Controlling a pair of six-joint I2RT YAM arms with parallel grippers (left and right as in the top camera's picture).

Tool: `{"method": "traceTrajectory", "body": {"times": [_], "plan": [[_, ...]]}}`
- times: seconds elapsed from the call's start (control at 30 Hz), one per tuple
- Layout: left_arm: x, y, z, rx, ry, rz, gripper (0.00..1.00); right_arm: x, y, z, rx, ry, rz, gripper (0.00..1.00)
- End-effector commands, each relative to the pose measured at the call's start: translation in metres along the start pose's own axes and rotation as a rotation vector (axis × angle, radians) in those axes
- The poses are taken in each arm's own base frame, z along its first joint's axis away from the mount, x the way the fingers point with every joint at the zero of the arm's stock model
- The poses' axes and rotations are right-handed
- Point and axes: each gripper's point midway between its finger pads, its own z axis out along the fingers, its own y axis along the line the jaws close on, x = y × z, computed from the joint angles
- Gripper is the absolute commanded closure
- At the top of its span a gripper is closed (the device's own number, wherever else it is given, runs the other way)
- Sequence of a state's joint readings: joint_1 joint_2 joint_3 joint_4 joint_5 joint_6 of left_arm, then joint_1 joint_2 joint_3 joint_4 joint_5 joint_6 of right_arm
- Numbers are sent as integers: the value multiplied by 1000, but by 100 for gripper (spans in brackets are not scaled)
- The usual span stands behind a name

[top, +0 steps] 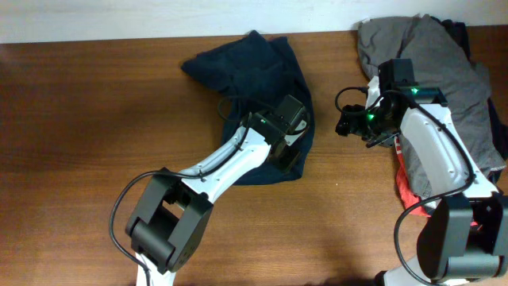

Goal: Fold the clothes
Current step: 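Reach the left gripper to the shorts' waistband and grasp it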

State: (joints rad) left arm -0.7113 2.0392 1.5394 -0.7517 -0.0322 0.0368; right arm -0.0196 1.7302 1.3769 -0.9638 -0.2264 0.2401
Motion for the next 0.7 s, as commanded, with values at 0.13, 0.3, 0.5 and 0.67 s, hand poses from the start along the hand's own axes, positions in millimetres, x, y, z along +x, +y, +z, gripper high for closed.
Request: {"method": "traceTrajectory", "body": {"times": [0.13,0.3,0.5,0.67], "plan": [[1,13,-1,-84,18,102,37,-5,-4,0,17,-21,7,19],[-1,-13,0,47,1,146,37,-7,-3,0,14,-32,5,19],[-2,-11,1,31,3,153,37,-10,-2,0,11,-43,2,19],[5,-21,20,33,37,265,37,-13,-1,0,8,-56,-1,18]]}}
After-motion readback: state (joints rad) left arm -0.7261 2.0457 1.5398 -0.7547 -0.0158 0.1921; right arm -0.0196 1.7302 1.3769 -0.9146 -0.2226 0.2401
